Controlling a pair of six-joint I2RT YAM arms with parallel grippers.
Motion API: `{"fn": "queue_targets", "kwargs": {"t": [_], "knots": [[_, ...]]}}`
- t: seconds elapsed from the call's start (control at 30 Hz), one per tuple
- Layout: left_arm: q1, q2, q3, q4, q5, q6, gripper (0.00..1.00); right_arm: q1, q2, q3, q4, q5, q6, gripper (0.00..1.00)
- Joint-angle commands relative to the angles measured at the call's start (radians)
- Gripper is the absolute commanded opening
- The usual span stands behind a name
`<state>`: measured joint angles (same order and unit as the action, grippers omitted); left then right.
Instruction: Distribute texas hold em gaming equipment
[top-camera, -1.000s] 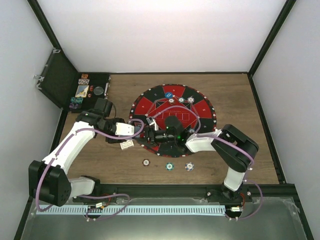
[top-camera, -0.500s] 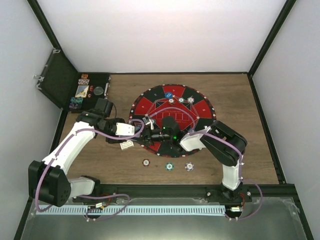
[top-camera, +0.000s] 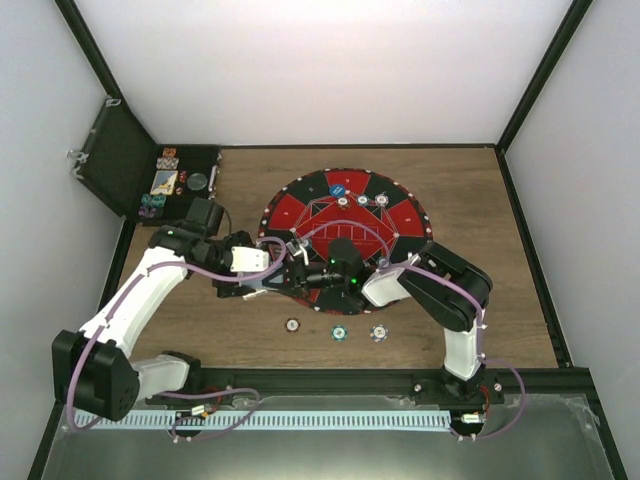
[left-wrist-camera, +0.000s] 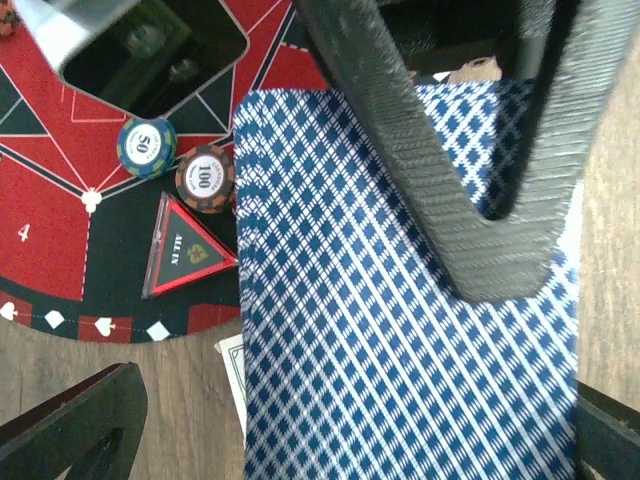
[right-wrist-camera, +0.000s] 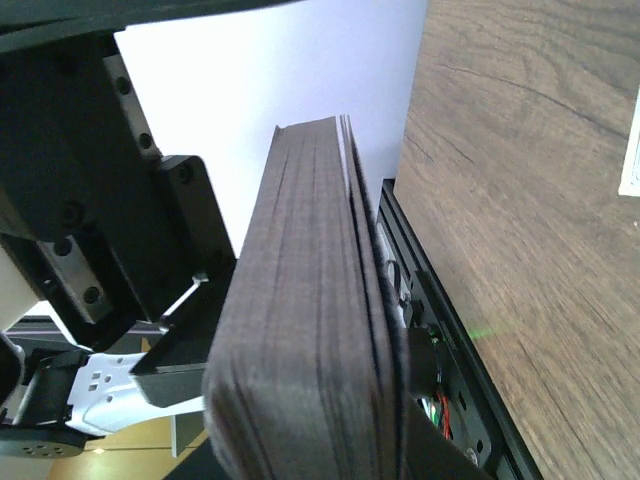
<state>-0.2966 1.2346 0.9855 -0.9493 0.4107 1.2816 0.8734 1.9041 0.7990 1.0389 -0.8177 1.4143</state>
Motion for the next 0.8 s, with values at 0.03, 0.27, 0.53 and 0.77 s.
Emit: {"fn": "queue_targets", "kwargs": {"t": [0.03, 0.27, 0.53, 0.77], "knots": [[-0.011, -0.072, -0.008, -0.021, 0.098, -0.003, 1.0, 0.013, 0.01, -0.015, 0.081, -0.064, 0.015, 0.12], [-0.042, -0.131, -0.074, -0.001, 0.124, -0.031, 0.93, 0.029, 0.014, 0.009, 0.08, -0.072, 0.031, 0.12], [-0.049, -0.148, -0.111, 0.07, 0.091, -0.05, 0.84, 0.047, 0.028, 0.048, 0.068, -0.072, 0.035, 0.12], [-0.05, -0.131, -0.121, 0.087, 0.064, -0.062, 0.8, 0.05, 0.033, 0.046, 0.064, -0.066, 0.038, 0.12]]}}
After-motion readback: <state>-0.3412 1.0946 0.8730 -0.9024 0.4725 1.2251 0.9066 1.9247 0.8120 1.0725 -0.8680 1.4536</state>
